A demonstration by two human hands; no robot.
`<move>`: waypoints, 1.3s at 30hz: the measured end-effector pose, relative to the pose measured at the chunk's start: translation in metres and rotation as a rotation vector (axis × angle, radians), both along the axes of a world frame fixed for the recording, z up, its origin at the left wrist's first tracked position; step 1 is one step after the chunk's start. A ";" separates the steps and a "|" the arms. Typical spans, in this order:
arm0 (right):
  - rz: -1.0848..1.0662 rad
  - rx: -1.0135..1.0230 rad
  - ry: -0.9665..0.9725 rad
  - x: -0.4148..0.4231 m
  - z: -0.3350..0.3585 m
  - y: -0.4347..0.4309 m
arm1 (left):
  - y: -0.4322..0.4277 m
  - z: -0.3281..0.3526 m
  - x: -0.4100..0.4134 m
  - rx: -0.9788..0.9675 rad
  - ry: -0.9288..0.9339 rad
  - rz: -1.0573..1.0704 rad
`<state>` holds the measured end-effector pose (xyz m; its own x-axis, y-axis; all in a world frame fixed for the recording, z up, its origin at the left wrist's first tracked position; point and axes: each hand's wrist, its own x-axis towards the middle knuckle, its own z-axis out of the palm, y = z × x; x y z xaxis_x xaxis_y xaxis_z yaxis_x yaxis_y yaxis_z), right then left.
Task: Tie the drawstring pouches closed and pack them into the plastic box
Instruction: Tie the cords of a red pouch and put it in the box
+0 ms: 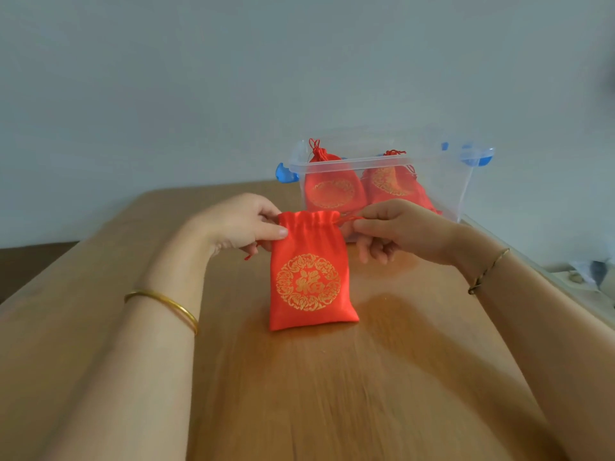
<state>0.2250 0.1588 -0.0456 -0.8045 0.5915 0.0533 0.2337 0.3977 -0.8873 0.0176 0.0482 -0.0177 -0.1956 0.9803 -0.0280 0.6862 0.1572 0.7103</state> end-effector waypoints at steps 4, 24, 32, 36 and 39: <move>0.028 -0.043 0.033 0.001 0.001 0.002 | -0.001 -0.002 -0.005 -0.008 0.075 0.083; -0.360 -0.439 0.298 0.005 0.001 0.012 | -0.012 0.006 -0.022 0.050 0.179 0.254; -0.612 -0.495 0.453 0.000 0.004 0.012 | -0.016 0.017 -0.030 0.223 -0.202 0.356; -0.496 -0.202 0.541 -0.007 0.021 -0.004 | -0.014 0.034 -0.005 0.426 -0.809 0.048; -0.405 -0.049 0.592 -0.014 0.042 -0.021 | -0.008 0.037 0.017 0.445 -0.800 -0.075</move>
